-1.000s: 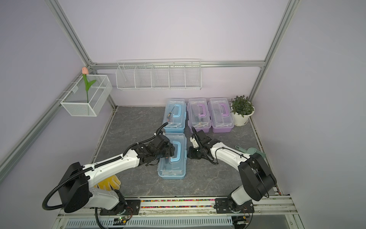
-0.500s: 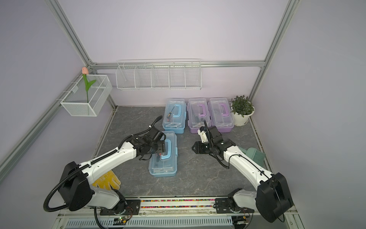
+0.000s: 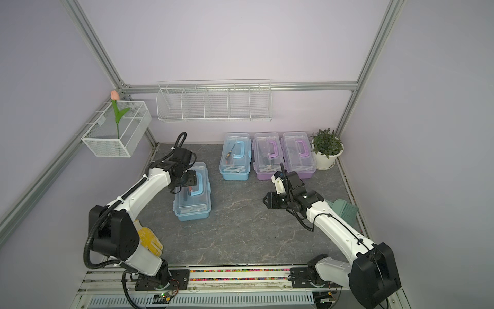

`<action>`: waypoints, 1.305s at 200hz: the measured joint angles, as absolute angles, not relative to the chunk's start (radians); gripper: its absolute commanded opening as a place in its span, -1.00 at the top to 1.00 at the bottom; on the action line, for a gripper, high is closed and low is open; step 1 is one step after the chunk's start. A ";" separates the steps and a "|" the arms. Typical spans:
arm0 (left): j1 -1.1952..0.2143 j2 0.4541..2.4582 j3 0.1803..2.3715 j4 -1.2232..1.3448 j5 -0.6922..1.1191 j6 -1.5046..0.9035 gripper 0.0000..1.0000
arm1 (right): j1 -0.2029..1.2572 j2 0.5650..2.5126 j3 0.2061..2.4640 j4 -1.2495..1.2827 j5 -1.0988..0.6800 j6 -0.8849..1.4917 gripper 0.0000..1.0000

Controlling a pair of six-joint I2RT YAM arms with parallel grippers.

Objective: Close toolboxes
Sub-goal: Move the toolbox to the center of the board.

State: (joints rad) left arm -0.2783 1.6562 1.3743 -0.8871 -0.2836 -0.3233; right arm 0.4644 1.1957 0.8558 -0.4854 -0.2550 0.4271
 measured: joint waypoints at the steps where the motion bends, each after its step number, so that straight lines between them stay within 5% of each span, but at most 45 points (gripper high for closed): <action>1: -0.273 1.663 1.381 -0.884 -0.284 -0.318 1.00 | 0.464 1.195 0.855 -0.485 -0.255 0.427 0.05; 106: -0.177 2.059 1.796 -0.646 -0.183 -0.093 1.00 | 0.464 1.150 0.821 -0.463 -0.252 0.456 0.04; 215: -0.200 2.283 2.063 -0.603 0.041 -0.073 0.28 | 0.464 1.150 0.809 -0.452 -0.231 0.464 0.04; 261: -0.206 2.311 2.114 -0.630 0.027 -0.081 -0.43 | 0.464 1.150 0.809 -0.452 -0.224 0.464 0.03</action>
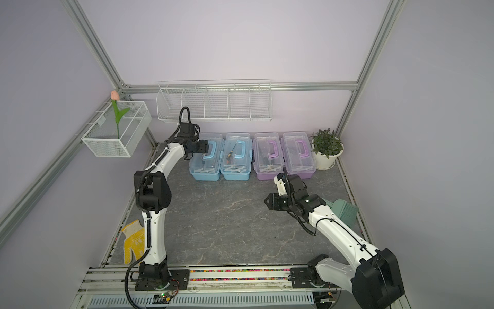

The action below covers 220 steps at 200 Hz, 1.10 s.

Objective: Close toolboxes
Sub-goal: Move the toolbox to the center of the board.

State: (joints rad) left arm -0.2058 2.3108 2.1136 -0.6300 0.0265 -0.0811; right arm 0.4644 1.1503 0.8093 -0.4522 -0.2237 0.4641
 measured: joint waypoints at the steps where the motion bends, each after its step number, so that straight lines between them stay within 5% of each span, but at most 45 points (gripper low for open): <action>1: -0.206 2.311 2.114 -0.630 0.026 -0.081 -0.45 | 0.464 1.150 0.809 -0.452 -0.224 0.464 0.03; 37: -0.212 2.311 2.114 -0.626 0.028 -0.089 -1.00 | 0.464 1.150 0.810 -0.455 -0.220 0.464 0.02; 73: -0.222 2.281 2.067 -0.606 0.017 -0.092 -0.99 | 0.464 1.144 0.817 -0.488 -0.204 0.464 -0.11; 86: -0.226 2.238 2.006 -0.599 0.016 -0.089 -0.99 | 0.464 1.130 0.822 -0.507 -0.192 0.461 -0.33; 100: -0.234 2.177 1.935 -0.609 0.013 -0.081 -0.99 | 0.463 1.109 0.834 -0.520 -0.164 0.458 -0.98; 107: -0.239 2.139 1.896 -0.611 0.010 -0.081 -0.99 | 0.462 1.096 0.837 -0.519 -0.143 0.453 -0.77; 150: -0.279 1.740 1.564 -0.519 -0.049 -0.093 -0.99 | 0.426 0.996 0.791 -0.374 0.075 0.371 -0.77; 189: -0.268 1.305 1.163 -0.336 -0.295 -0.148 -0.99 | 0.368 1.005 0.584 -0.069 0.335 0.220 -0.77; 220: -0.216 1.166 0.765 -0.134 -0.461 -0.163 -0.99 | 0.262 1.079 0.431 0.109 0.429 0.127 -0.77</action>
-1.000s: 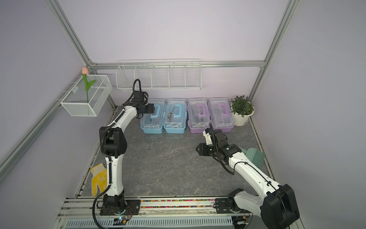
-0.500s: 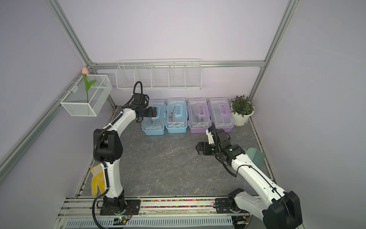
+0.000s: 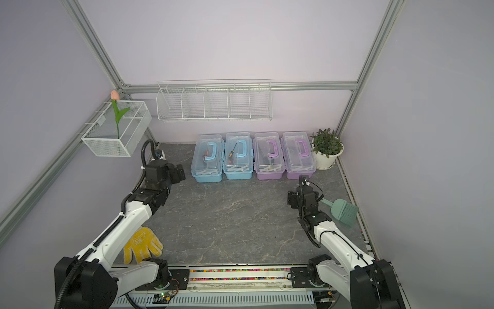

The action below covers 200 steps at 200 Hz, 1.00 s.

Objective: Close toolboxes
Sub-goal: Move the toolbox to the center of the board, then reset both arms

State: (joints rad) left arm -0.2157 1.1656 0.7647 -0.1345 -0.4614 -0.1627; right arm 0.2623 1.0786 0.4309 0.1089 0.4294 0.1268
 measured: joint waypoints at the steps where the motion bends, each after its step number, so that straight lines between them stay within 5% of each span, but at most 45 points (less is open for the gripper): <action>1: -0.213 1.166 0.750 -0.128 -0.466 -0.163 -0.99 | 0.260 1.082 0.429 0.113 0.430 0.126 -0.77; 39: -0.157 1.236 0.498 0.134 -0.515 -0.138 -0.99 | 0.155 1.227 0.377 0.328 0.421 0.088 -0.77; 89: -0.071 1.515 0.577 0.396 -0.396 -0.092 -0.99 | 0.059 1.347 0.372 0.610 0.325 0.050 -0.78; 127: -0.059 1.489 0.500 0.564 -0.332 -0.089 -0.99 | 0.012 1.536 0.358 0.846 0.263 0.034 -0.77; 200: -0.054 1.493 0.440 0.697 -0.315 -0.089 -0.99 | 0.009 1.551 0.287 1.031 0.265 0.029 -0.77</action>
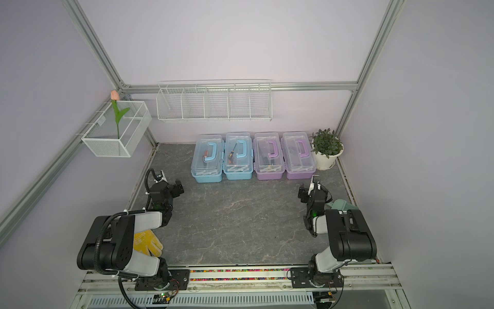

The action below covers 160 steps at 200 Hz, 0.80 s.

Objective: Close toolboxes
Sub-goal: Reset both arms

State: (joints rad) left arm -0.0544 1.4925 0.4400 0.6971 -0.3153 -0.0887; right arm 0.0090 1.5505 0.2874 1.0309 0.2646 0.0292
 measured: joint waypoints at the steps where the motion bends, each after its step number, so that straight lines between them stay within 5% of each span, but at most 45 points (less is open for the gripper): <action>1: -0.054 1.493 0.440 0.698 -0.315 -0.089 -0.99 | 0.009 1.551 0.287 1.032 0.265 0.029 -0.77; 160: -0.054 1.493 0.440 0.706 -0.314 -0.089 -0.99 | 0.018 1.551 0.342 0.957 0.219 0.004 -0.77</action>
